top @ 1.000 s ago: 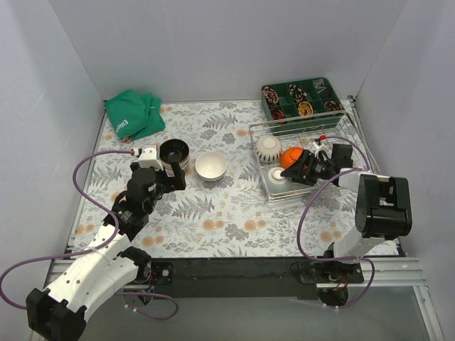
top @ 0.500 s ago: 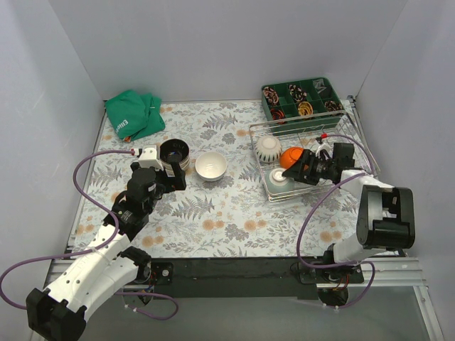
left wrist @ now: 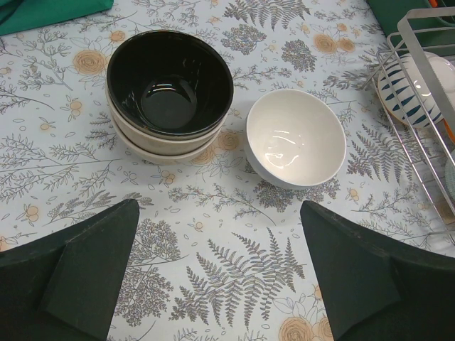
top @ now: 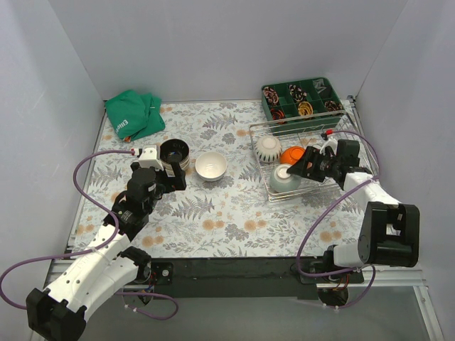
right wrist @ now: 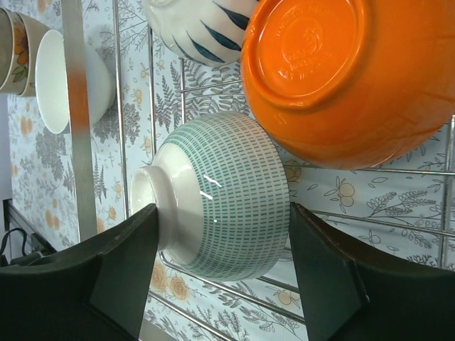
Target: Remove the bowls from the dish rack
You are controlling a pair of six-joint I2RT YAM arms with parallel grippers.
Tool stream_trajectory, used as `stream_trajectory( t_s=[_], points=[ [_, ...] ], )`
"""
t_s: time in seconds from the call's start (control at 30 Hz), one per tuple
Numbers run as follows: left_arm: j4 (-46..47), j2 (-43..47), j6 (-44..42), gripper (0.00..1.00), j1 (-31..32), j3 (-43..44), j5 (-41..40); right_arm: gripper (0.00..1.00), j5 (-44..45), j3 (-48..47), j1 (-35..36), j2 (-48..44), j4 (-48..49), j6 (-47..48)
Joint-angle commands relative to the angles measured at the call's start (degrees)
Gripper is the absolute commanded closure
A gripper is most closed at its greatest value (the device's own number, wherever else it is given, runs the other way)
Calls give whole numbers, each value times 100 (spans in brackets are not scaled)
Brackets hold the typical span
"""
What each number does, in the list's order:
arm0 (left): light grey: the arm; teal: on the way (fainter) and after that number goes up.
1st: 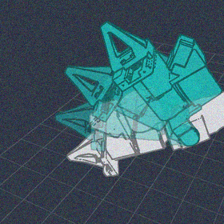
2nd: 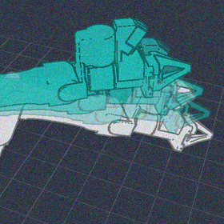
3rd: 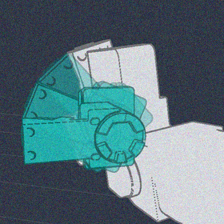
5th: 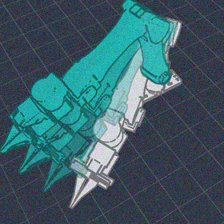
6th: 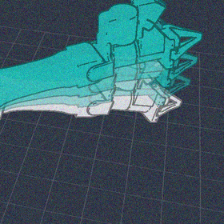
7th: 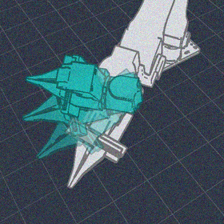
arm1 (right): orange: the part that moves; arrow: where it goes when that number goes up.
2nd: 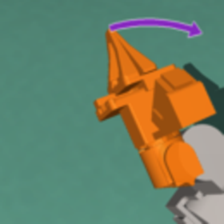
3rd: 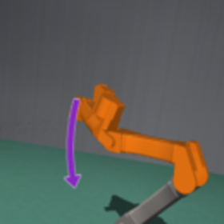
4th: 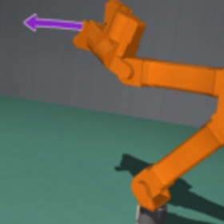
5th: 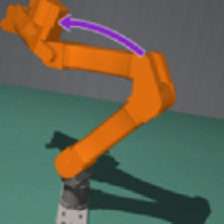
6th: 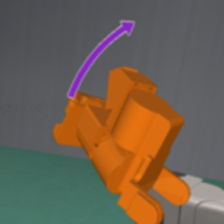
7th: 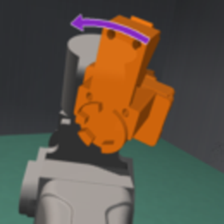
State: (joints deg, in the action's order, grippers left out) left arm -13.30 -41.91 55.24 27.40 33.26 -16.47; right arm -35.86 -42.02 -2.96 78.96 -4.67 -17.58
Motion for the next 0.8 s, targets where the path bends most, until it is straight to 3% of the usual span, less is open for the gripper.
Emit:
stream_trajectory(
  t_s=[0.0, 0.3, 0.77],
  points=[
    [56, 51, -75, 2, 11, -3, 21, 99, 210, -430, 67, -372, -130, 185],
    [56, 51, -75, 2, 20, 23, 38, 99, 1334, -982, 621, -697, -684, 869],
    [29, 78, -58, 2, 20, 67, 47, 99, 4507, -1976, 2334, -803, -764, 2810]
  ],
)
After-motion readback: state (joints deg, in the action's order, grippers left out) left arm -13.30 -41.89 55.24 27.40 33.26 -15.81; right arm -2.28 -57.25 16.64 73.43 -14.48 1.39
